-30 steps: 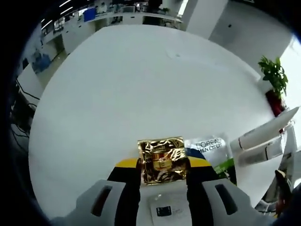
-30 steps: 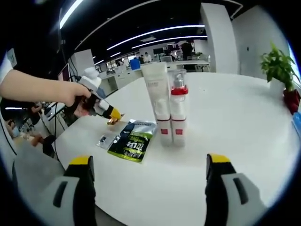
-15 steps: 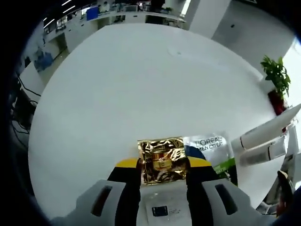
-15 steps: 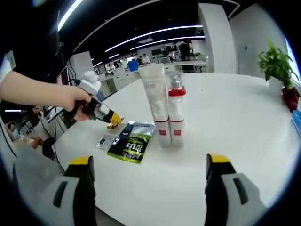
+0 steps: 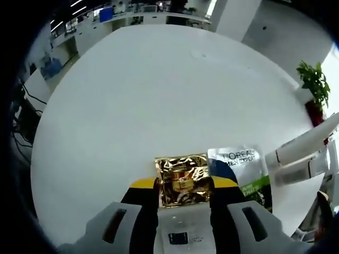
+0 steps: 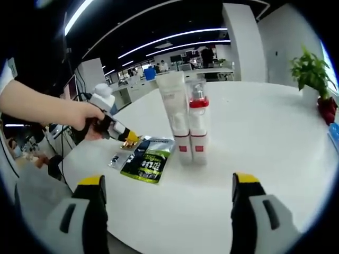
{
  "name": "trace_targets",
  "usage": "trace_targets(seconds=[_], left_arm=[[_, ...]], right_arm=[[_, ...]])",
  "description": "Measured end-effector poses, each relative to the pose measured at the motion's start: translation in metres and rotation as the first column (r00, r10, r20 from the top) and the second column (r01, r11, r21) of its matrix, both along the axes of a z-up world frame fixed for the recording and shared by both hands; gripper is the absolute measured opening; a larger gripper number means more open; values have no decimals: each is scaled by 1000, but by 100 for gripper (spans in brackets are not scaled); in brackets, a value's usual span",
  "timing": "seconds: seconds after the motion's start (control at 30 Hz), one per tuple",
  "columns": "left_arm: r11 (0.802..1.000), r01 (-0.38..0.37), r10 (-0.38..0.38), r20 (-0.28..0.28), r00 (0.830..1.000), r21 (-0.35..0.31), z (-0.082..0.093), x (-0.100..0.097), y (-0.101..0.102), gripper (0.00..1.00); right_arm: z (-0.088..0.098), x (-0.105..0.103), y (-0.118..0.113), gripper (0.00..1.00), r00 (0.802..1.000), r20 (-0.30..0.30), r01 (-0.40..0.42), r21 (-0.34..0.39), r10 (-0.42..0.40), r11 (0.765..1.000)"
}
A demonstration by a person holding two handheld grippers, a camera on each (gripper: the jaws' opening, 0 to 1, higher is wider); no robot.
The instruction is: Arrange the skincare products in the storage area until every visible bottle or jar stands upright without overlapping.
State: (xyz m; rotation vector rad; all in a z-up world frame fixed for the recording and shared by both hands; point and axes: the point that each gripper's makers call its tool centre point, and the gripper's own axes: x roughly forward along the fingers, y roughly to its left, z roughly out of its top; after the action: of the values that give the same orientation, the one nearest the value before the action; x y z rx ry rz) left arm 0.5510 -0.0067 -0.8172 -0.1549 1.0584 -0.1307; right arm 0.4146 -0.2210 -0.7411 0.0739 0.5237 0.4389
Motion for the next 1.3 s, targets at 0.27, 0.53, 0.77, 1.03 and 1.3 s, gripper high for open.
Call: trace_targets(seconds=[0.27,0.53,0.77,1.03,1.3], left_arm=[[1000,4,-4,10,1000,27,-3,1,3,35],[1000,4,-4,23,1000,24,-2,1,3,35],[1000,1,-2,26,1000,22,-2,2,3,36],[1000,9,-10,25,1000,22,-2,2,2,37],[999,26,-27,25,999,31,-2,1,1,38]], right_arm=[[0,0,-1,99,1000,-1,4,1,-4,1000],[0,0,-1,99,1000,-5,3,0,-3,1000],[-1,0,-1,99,1000,-10,1,-2,-1,1000],[-1,0,-1,99,1000,-10,4,1,-4,1000],[-1,0,-1,99,1000,-13,6,1,-6,1000]])
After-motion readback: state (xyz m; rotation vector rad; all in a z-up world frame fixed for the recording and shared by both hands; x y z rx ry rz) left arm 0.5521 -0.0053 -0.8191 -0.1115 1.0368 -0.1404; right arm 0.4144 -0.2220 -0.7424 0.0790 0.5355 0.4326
